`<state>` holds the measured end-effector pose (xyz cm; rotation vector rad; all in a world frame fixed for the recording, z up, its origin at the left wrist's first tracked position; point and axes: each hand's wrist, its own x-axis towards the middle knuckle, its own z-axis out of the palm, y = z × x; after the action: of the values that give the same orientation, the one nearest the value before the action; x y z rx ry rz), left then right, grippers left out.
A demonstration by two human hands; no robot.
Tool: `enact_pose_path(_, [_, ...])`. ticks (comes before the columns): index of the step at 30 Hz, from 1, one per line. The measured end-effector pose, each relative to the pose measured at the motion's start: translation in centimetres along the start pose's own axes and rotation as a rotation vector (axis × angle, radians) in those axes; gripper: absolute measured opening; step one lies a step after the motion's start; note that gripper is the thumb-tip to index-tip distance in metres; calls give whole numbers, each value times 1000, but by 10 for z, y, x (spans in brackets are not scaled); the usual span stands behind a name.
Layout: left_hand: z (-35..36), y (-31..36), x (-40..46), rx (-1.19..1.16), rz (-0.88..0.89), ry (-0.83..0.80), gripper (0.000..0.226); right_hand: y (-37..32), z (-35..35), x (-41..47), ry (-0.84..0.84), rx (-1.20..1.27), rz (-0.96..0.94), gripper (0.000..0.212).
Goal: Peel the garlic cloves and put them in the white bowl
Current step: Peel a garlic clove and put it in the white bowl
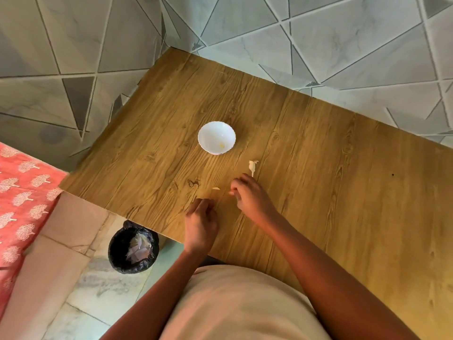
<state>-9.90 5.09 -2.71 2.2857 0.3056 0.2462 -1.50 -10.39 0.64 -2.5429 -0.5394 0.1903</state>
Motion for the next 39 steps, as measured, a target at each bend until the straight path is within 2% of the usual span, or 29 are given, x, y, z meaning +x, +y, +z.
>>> enact_pose_path(3, [11, 2, -3, -7, 176, -110, 16, 24, -8, -30, 200, 26, 144, 18])
enact_pose_path(5, [20, 4, -4, -35, 251, -215, 25, 38, -10, -51, 307, 19, 281, 28])
enact_pose_path(7, [29, 7, -4, -47, 281, -294, 37, 49, -8, -69, 340, 34, 385, 38])
enact_pose_path(10, [37, 10, -3, -13, 334, -332, 44, 49, 4, -82, 265, 4, 388, 49])
enact_pose_path(14, [36, 11, -6, -12, 368, -322, 43, 38, 21, -85, 42, -17, 211, 67])
enact_pose_path(16, [34, 11, -8, -16, 371, -310, 43, 37, 23, -83, 25, -16, 140, 72])
enact_pose_path(20, [30, 0, -8, 16, 409, -316, 48, 35, 20, -68, 61, -5, 123, 67])
enact_pose_path(27, [23, -5, -6, -5, 467, -365, 42, 41, 28, -93, -25, -312, -127, 59])
enact_pose_path(34, [21, -7, -3, -36, 456, -369, 38, 30, 32, -132, -9, -416, -83, 66])
enact_pose_path(39, [22, -6, -10, -26, 448, -347, 34, 32, 26, -128, 68, -415, -134, 43])
